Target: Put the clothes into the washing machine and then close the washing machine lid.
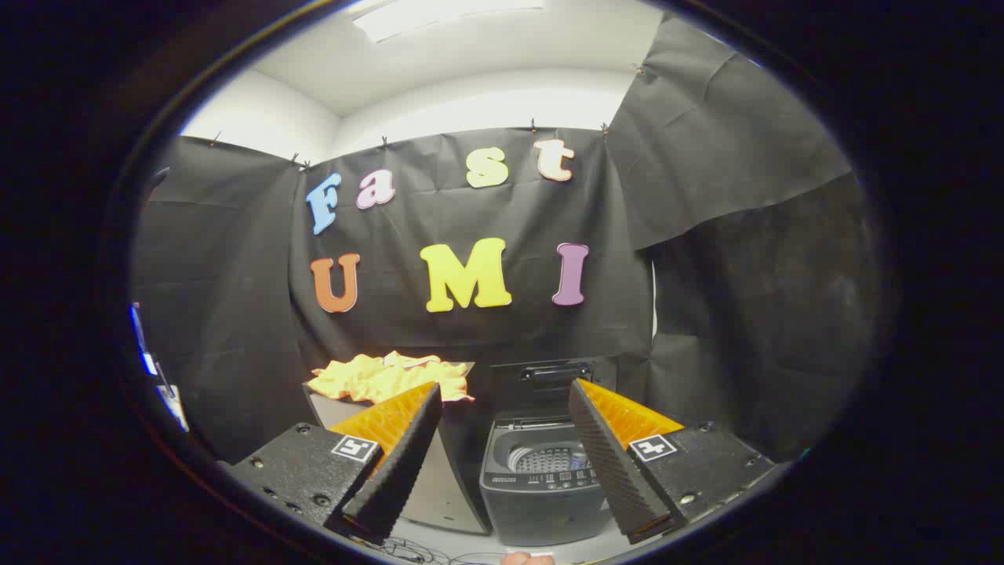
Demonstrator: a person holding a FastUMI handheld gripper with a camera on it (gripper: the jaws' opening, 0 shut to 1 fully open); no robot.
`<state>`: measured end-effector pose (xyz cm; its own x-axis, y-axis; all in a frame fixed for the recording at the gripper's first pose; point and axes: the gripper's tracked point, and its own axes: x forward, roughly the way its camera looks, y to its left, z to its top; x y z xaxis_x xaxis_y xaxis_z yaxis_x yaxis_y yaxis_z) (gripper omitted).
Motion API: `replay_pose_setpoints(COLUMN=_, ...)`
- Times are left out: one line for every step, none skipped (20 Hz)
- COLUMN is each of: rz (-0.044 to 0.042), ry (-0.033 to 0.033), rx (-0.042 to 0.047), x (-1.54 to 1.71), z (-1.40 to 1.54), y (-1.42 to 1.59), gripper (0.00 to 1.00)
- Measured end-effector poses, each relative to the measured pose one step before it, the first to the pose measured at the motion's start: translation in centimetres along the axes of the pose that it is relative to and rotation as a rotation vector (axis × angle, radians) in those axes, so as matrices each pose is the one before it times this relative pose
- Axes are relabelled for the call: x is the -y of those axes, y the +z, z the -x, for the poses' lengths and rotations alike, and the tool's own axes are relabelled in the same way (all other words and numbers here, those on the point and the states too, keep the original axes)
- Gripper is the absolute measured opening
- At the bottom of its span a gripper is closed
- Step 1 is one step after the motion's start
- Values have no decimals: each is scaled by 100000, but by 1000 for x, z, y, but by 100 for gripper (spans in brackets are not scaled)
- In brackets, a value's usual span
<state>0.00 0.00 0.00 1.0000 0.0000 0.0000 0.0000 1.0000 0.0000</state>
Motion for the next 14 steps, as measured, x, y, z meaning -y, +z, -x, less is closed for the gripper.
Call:
replay_pose_setpoints(rz=548, ry=110, rx=-850, x=-217, z=6, y=-196, gripper=100)
replay_pose_setpoints(rz=253, ry=-87, rx=-251, x=-57, z=19, y=-85, gripper=100)
replay_pose_setpoints(rz=8, ry=-311, rx=173, x=-60, z=152, y=98, gripper=100)
replay_pose_setpoints(rz=-149, ry=-246, rx=207, x=11, z=18, y=27, gripper=100)
replay_pose_setpoints(rz=11, ry=-128, rx=79, x=-82, z=-84, y=-6, gripper=100)
replay_pose_setpoints(rz=461, ry=317, rx=-571, x=-350, z=-159, y=-500, gripper=100)
replay_pose_setpoints(rz=463, ry=207, rx=-728, x=-54, z=46, y=-347, gripper=100)
replay_pose_setpoints(rz=393, ry=-141, rx=-71, x=21, z=-17, y=-76, gripper=100)
replay_pose_setpoints(rz=406, ry=-156, rx=53, x=84, z=-94, y=88, gripper=100)
replay_pose_setpoints(rz=396, ry=-80, rx=-23, x=-5, z=-82, y=69, gripper=100)
replay_pose_setpoints(rz=-97, ry=36, rx=27, x=-4, z=-59, y=-19, gripper=100)
replay_pose_setpoints(rz=-605, ry=95, rx=-325, x=-57, z=-12, y=-51, gripper=100)
replay_pose_setpoints(rz=-754, ry=433, rx=-68, x=-60, z=-77, y=78, gripper=100)
replay_pose_setpoints(rz=-422, ry=168, rx=-138, x=2, z=-6, y=53, gripper=100)
